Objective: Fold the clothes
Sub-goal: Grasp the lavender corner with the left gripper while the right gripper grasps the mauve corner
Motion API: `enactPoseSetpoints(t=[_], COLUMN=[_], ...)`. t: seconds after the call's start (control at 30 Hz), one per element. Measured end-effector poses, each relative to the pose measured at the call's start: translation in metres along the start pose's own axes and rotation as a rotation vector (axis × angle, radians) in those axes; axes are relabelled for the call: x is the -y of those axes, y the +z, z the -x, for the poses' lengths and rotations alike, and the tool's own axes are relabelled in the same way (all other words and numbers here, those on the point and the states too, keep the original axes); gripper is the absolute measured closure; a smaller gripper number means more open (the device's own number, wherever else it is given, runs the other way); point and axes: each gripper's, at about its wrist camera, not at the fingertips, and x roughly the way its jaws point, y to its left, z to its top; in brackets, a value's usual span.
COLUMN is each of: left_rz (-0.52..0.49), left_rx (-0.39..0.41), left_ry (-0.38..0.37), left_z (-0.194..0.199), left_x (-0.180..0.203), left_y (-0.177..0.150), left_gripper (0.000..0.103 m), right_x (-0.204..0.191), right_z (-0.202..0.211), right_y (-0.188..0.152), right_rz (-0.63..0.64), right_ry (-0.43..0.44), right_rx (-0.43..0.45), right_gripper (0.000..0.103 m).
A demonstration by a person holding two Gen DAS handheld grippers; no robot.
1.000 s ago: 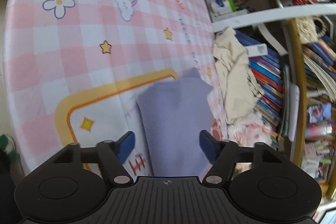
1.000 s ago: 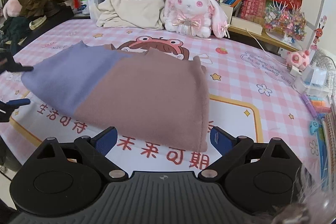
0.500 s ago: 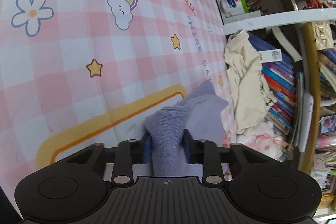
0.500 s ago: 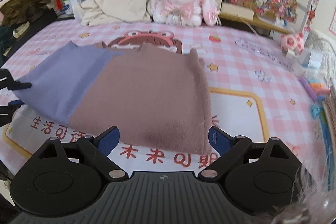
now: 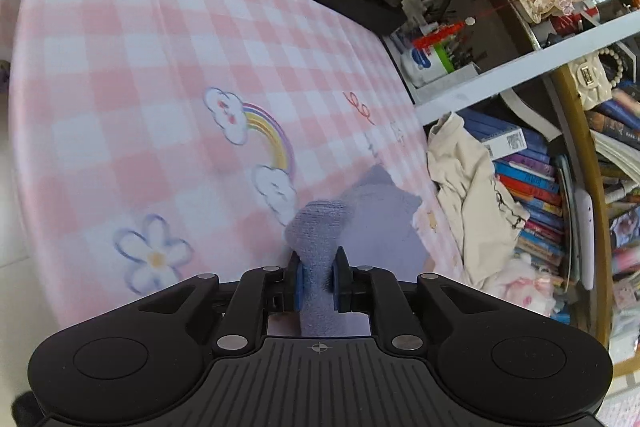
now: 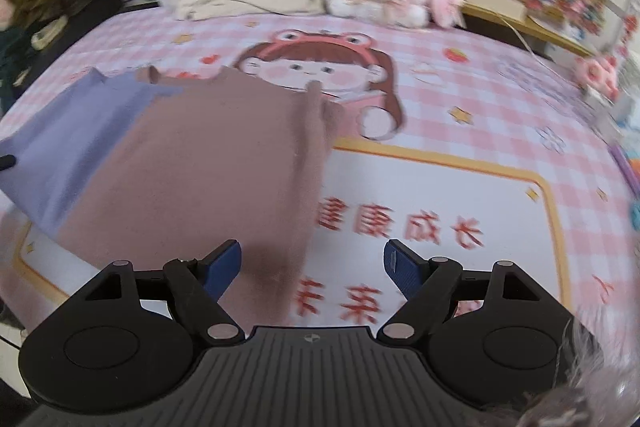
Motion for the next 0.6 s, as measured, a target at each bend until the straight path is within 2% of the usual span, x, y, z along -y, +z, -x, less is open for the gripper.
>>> enactPoseSetpoints(t=[0.1, 0.17, 0.23, 0.3, 0.6], left_rz=[0.022, 0.037, 0.054, 0.069, 0.096], left_rx=[-0.028, -0.026, -0.023, -0.029, -0.054], left_ry=[-0.014, -0.036, -0.046, -0.052, -0.088], left_z=[-0.004, -0.008, -0.010, -0.012, -0.024], left_x=[-0.010, -0.012, -0.013, -0.013, -0.016], left_y=[0.003, 0.003, 0.003, 0.004, 0.019], left_gripper=[0.080, 0.079, 0.079, 0.079, 0.079], right_x=[-0.009, -0.010, -0.008, -0.008, -0.011], right_z=[-0.008, -0.014, -0.021, -0.026, -0.038], right_y=[0.004, 0.006, 0.007, 0.009, 0.018], right_rz=[0.008, -0.008, -0.044, -0.072, -0.131], right_ry=[0.034, 0.041, 0.063, 0.087, 0.104], right_rx=[-0.014, -0.030, -0.050, -0.066, -0.047], right_gripper=[0.044, 0.052, 0.067, 0.074, 0.075])
